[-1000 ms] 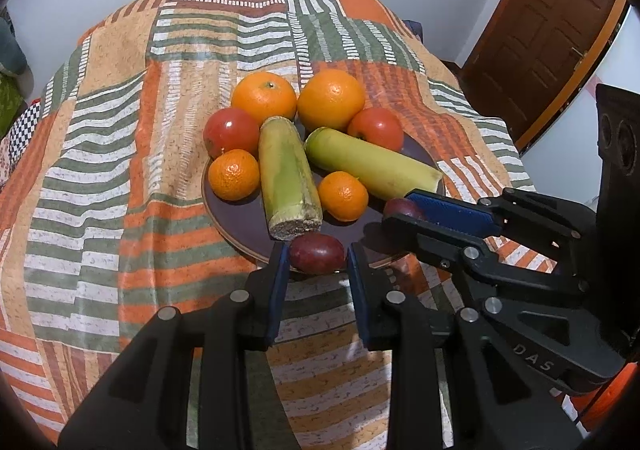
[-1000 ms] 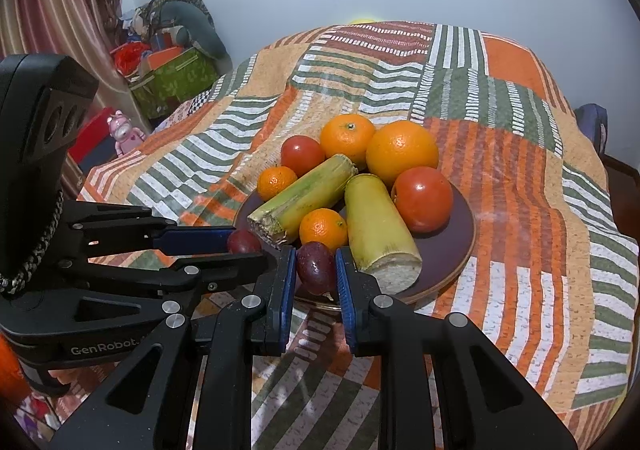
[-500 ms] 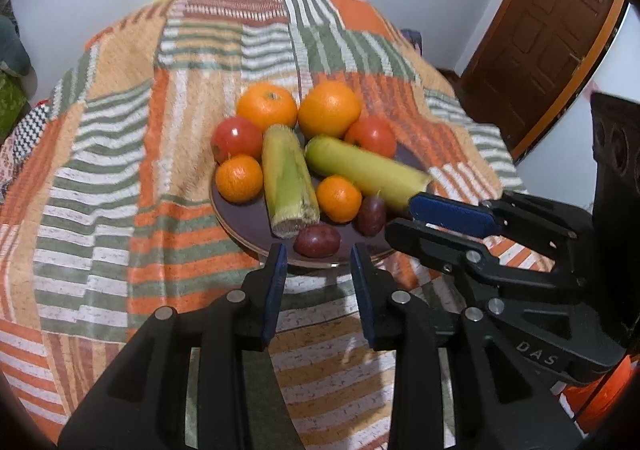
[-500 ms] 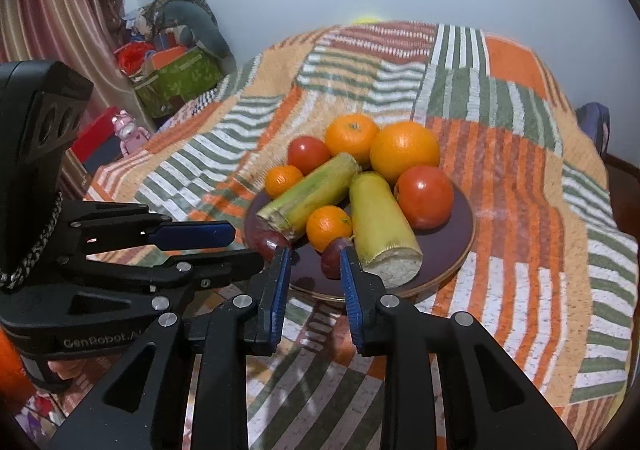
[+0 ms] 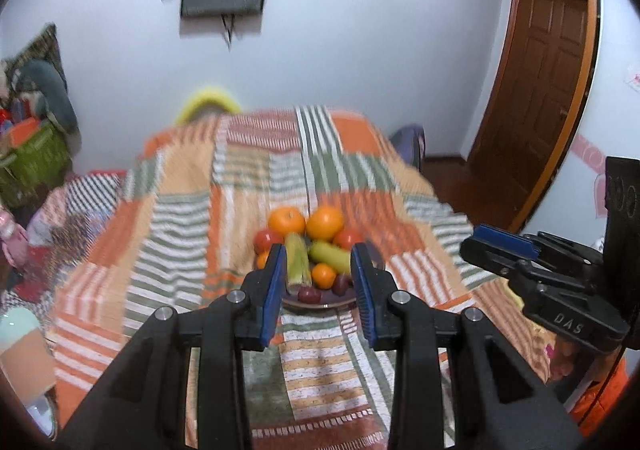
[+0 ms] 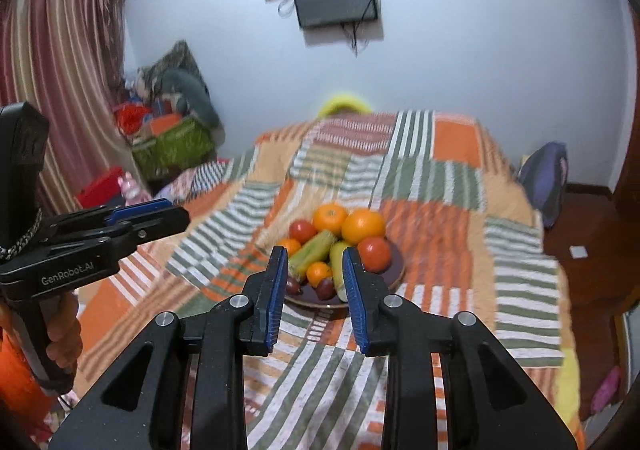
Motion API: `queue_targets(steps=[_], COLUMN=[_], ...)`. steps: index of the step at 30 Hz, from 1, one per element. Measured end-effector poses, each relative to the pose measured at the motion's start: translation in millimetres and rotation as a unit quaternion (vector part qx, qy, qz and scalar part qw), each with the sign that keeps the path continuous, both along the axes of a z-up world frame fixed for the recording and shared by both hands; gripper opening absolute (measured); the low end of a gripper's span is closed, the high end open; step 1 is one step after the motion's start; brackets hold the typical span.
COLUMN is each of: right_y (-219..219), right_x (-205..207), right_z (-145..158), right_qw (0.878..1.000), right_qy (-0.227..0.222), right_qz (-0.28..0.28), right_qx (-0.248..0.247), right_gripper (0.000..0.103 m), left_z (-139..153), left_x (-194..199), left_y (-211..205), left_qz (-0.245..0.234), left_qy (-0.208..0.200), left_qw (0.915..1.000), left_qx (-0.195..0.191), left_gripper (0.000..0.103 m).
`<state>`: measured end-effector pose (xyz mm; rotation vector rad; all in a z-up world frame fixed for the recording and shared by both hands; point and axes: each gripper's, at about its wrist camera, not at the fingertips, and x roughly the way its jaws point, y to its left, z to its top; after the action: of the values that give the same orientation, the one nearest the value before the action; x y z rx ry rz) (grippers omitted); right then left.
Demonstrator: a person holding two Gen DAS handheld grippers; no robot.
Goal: Organize fruits
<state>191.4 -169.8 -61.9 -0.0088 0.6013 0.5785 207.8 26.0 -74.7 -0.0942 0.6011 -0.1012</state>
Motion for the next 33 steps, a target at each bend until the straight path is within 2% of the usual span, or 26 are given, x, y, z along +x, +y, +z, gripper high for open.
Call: queue_targets(steps=[7,12,17,20,22,24,28,30,33], right_y=[-10,-13,-15,-15,-15,-16,-18,-18,-18], right_x=[-57,-95,-118,-122,-124,-126,-133,-136,-142], right_z=[54,78,87,88,89,90,91,92,92], right_qw=[0.997,0.991,0.987,0.984,0.982,0.98,0.977,0.975,0.97], right_qy=[-0.072,-0.123,-0.152,-0.164,-0.174,-0.183,-0.198,-0.206,-0.22], right_qz=[-0.011,-0.021,-0.028,-0.032,-0.038,-0.045,-0.057,-0.066,-0.081], right_qx=[0.023,0.039,0.053,0.056,0.055,0.056,0.059,0.059,0.056], right_gripper=[0.027,0.042,0.058,0.066,0.071,0.083,0.091,0.102,0.103], left_z=[56,81,94,97,97,98,100,101,100], left_x=[-67,-109,-141,-157,-164,-167,-171,-175,-177], left_y=[-15,-25,-33,-36,-37,-38,-40,-42,-38], left_qz=[0.03,0.039,0.047,0.051,0.052,0.055,0.068,0.073,0.073], left_qy=[-0.091,-0.141,-0.179,-0.205,-0.213,-0.215,-0.225,-0.23,-0.229], left_qw=[0.9951,0.9885,0.9819,0.9762,0.9745,0.974,0.9709,0.9693,0.9697], left_qx=[0.023,0.039,0.04,0.048,0.046,0.045,0.046,0.047,0.042], left_gripper=[0.032,0.034,0.062,0.074,0.08,0.085,0.099,0.101,0.103])
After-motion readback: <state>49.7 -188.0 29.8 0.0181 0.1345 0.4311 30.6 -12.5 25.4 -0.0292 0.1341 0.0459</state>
